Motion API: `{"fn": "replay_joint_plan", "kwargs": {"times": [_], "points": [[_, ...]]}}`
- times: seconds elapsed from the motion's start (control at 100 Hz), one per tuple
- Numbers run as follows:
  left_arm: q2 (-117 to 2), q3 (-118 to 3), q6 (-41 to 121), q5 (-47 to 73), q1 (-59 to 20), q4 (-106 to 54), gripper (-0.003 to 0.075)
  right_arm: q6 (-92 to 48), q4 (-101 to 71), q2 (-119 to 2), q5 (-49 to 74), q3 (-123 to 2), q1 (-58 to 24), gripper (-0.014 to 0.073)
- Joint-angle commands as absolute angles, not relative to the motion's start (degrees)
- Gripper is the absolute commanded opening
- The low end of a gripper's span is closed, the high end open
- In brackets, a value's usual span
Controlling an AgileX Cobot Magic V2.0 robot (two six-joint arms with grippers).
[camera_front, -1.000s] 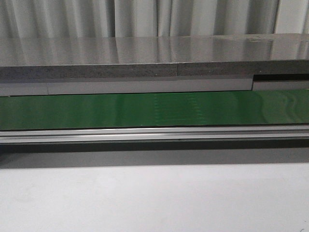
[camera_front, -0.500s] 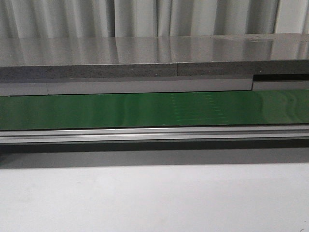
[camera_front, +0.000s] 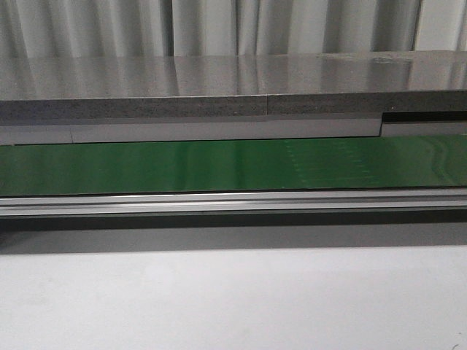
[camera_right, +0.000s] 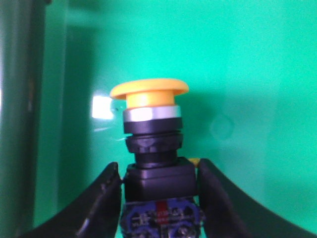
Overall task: Move button from left to right
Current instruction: 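Lower the button into the green tray and open the right gripper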
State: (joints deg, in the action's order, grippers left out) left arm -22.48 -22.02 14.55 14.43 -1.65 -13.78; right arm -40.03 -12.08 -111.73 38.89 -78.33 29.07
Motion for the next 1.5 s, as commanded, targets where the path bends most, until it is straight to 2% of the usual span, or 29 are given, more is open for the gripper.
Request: {"fn": "replay_joint_plan", "kwargs": {"times": [0.0,0.31,0.41,0.55,0.69,1.11,1.49], "points": [[-22.79,-23.73,14.29,9.84,-1.89,-14.48,-0.0020,-40.51,-13.92,-108.55,37.31,-80.29,29.49,0.0093],[-22.79,-23.73,14.29,9.84,-1.89,-14.48,-0.0020,-40.51,-14.50,-108.55,37.36,-80.29,29.49,0.0113],[-22.79,-23.73,14.29,9.84,-1.89,-14.48,-0.0020,-40.51,-14.50,-108.55,37.48,-80.29,29.49,0.0191],[-22.79,-23.73,14.29,9.84,-1.89,-14.48,-0.0020,-40.51,-14.50,-108.55,37.43,-80.29,29.49,0.0351],[-22.79,-23.73,14.29,9.84,-1.89,-14.48,-0.0020,-40.51,-14.44,-108.55,37.43,-80.29,29.49,0.0426],[-22.79,-23.73,14.29,9.84,-1.89,-14.48,-0.0020,-40.51,-13.79,-107.79,37.15,-80.41,29.49,0.0428],[-22.79,-23.73,14.29,9.84,-1.89,-14.48,-0.0020,-40.51,-21.35,-100.47,31.56,-80.47,26.81,0.0428]]}}
